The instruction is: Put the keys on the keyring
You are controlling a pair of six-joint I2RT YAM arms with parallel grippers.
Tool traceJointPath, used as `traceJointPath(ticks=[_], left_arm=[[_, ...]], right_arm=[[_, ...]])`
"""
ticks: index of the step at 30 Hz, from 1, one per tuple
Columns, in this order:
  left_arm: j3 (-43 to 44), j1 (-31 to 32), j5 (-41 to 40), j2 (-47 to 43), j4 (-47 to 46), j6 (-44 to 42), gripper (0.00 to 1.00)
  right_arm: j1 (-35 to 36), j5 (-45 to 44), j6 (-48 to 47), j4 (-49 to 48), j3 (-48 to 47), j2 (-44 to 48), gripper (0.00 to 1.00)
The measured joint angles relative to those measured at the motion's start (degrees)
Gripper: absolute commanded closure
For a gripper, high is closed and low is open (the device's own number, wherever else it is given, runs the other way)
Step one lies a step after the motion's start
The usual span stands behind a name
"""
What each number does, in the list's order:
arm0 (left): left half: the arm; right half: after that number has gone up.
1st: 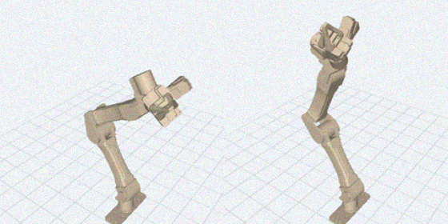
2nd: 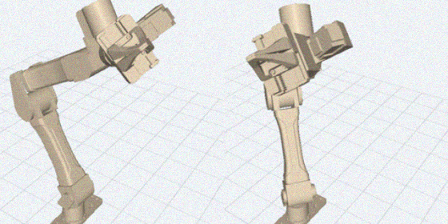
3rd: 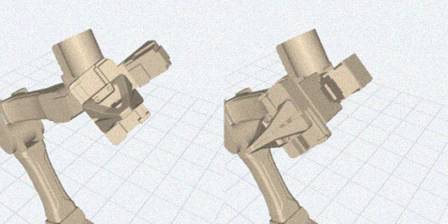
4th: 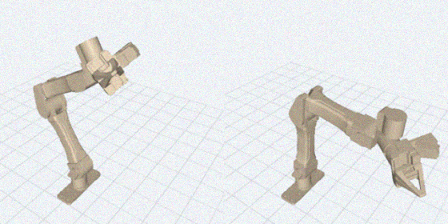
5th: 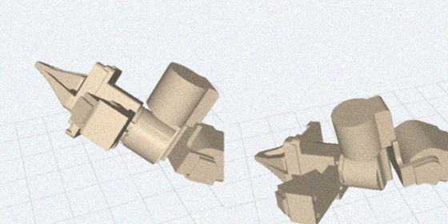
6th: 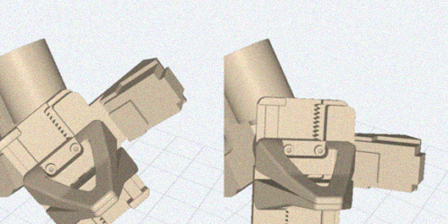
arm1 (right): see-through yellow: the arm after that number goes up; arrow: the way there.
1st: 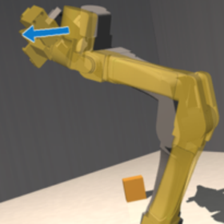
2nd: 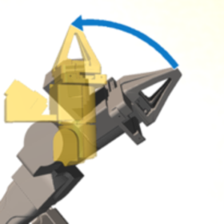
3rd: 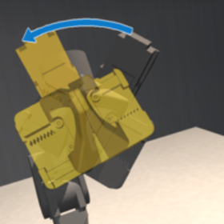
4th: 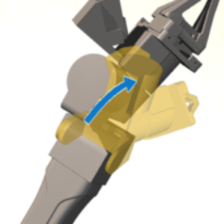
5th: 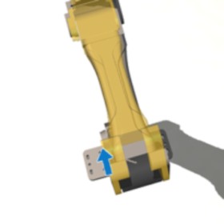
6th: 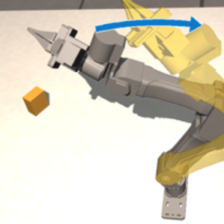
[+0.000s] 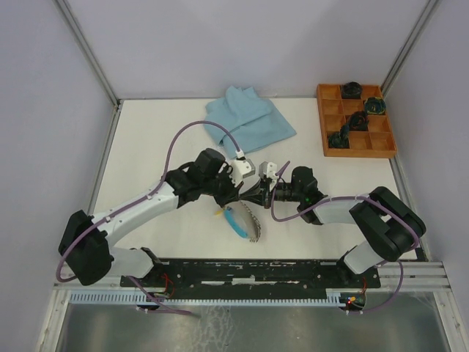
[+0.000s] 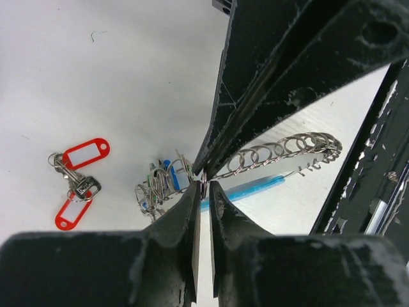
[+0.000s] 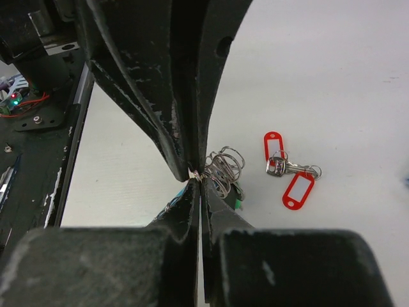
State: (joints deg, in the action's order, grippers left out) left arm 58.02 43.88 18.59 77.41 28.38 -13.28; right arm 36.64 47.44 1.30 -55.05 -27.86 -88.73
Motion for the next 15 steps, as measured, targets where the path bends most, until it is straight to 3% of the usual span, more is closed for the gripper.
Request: traceJointPath(ticks=[8,15], left_arm=[[-18.4,-0.5,-1.1,-13.2,-22.5,10.6,0.68],[-33.9,-6.0,0.5,-20.3,-46.3,22.8,0.61]], right_arm=[[0.1,-0.2,0.0,-0.2,0.0,0.0,0.99],[0.1,-1.6,0.1,-0.6,0.0,0.0,0.99]])
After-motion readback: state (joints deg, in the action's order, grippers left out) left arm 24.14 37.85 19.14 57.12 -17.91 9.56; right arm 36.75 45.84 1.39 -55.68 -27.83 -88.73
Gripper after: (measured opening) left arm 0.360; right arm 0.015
